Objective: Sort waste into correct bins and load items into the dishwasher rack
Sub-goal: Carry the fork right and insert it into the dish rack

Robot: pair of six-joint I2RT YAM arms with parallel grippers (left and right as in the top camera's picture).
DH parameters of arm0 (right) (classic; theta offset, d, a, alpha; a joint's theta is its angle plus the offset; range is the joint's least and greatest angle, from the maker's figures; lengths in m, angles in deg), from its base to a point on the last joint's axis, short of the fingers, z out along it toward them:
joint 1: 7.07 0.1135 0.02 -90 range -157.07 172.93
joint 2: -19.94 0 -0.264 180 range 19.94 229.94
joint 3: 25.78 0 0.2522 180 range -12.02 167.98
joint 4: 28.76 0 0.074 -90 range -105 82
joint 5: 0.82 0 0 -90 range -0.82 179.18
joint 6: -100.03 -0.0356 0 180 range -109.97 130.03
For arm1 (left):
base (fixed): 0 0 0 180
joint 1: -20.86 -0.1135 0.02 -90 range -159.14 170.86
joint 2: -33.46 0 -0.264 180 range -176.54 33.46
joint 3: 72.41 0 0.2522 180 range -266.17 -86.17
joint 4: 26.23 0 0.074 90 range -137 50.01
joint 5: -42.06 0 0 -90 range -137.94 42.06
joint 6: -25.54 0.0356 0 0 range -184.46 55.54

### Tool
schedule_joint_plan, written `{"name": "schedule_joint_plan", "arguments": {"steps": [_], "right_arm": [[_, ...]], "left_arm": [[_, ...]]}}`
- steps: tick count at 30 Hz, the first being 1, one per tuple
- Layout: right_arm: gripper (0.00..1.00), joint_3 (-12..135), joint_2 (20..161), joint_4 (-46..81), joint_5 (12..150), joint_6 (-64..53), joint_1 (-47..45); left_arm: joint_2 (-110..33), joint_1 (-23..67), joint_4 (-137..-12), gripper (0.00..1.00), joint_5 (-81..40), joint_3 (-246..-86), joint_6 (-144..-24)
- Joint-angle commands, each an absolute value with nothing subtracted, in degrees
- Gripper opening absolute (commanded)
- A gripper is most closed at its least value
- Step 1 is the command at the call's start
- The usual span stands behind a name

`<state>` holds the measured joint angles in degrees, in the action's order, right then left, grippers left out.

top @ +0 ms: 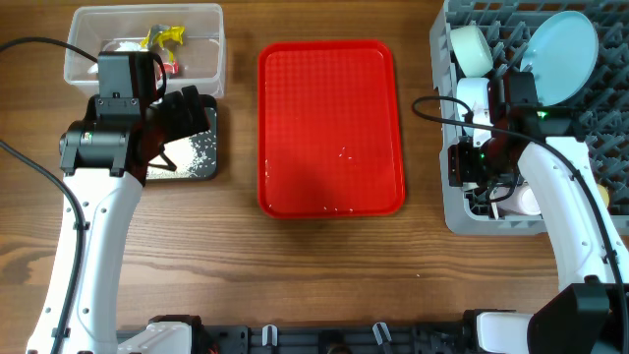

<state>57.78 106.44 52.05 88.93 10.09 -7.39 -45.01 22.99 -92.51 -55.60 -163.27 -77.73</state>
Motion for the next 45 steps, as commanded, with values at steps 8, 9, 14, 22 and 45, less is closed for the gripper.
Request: {"name": "schedule_joint_plan", "arguments": {"steps": [8, 9, 14, 22, 45], "right_arm": [[0.71, 57.76, 106.24, 55.11, 91.77, 8.34, -7.76], [0.7, 57.76, 106.35, 55.11, 91.75, 8.34, -7.83], [0.71, 57.71, 108.76, 55.2, 91.7, 8.32, -7.91], [0.71, 57.71, 110.48, 56.24, 97.15, 5.21, -7.91], [0.72, 62.15, 110.46, 48.2, 87.14, 8.56, -7.89]], "left_arm": [[-45.08, 22.7, -92.38, 1.0, -55.71, -163.42, -78.43], [-45.08, 22.7, -92.4, 1.0, -55.71, -163.42, -78.43], [-45.08, 22.7, -92.4, 1.0, -55.71, -163.42, -78.43], [-45.08, 22.7, -92.38, 1.0, -55.71, -163.42, -78.43], [-45.08, 22.7, -92.38, 1.0, -55.71, -163.42, -78.43]]}}
